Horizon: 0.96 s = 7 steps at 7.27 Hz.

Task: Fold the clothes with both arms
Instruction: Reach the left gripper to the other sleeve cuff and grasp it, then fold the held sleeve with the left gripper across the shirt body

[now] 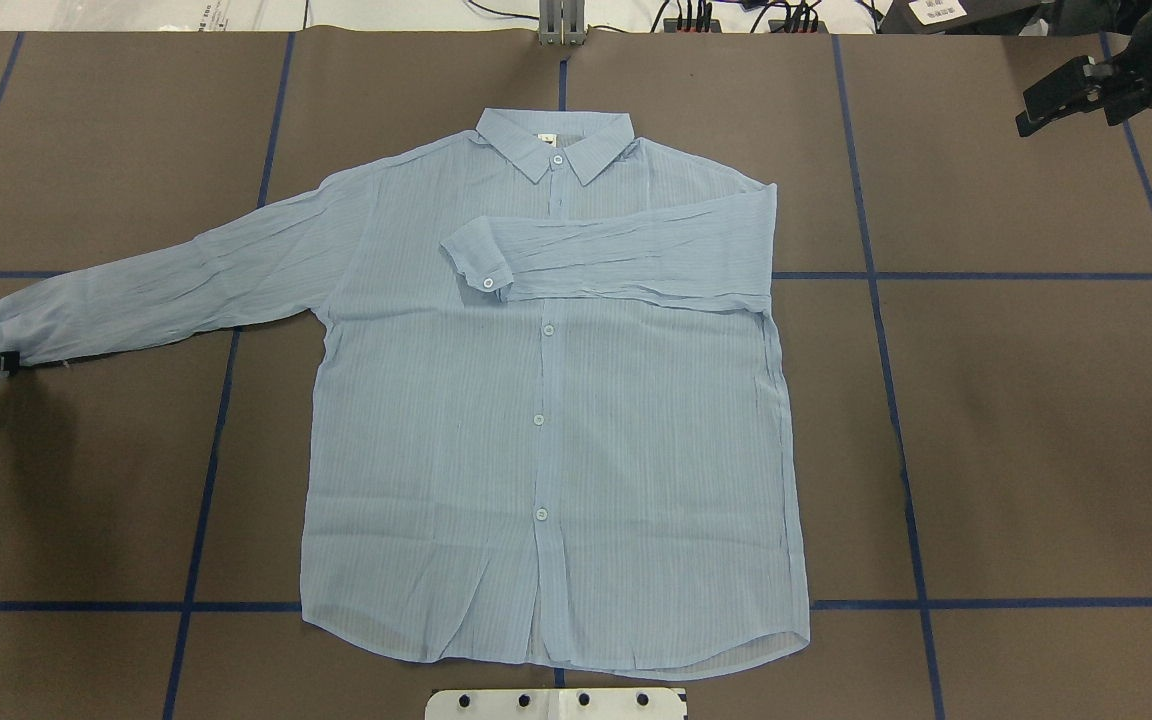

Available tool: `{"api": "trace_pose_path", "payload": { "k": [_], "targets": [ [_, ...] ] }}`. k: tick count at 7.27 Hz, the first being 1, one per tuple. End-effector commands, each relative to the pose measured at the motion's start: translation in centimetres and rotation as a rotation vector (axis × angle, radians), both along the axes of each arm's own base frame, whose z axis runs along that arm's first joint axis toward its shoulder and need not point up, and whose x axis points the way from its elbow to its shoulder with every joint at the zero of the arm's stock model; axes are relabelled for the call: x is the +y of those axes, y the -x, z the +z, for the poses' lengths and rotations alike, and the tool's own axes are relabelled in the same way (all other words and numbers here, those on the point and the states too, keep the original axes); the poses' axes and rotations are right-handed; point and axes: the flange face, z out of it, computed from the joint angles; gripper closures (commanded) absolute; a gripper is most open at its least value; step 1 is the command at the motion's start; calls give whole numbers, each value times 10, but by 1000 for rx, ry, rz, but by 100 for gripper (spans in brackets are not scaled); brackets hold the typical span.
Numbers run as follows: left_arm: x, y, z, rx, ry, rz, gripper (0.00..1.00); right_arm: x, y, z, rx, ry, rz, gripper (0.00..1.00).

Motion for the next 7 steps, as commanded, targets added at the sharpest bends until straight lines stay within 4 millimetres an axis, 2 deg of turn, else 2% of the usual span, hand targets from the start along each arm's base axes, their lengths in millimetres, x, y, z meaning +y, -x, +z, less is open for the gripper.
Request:
{"api": "trace_pose_path", "payload": {
  "k": [1, 3, 4, 5, 6, 7],
  "targets": [
    [-8, -3, -30, 41, -61, 4, 100, 0, 0, 0, 0, 1, 0, 0],
    [-20, -4, -123, 151, -194, -16, 100, 0, 0, 0, 0, 2, 1, 0],
    [-34, -15, -153, 206, -198, -29, 100, 0, 0, 0, 0, 2, 1, 0],
    [-64, -39, -194, 262, -160, -52, 100, 0, 0, 0, 1, 1, 2, 0],
    [-98, -67, -245, 300, -120, -69, 100, 0, 0, 1, 2, 3, 2, 0],
    [-133, -98, -308, 327, -69, -86, 100, 0, 1, 1, 2, 3, 2, 0]
  ]
}}
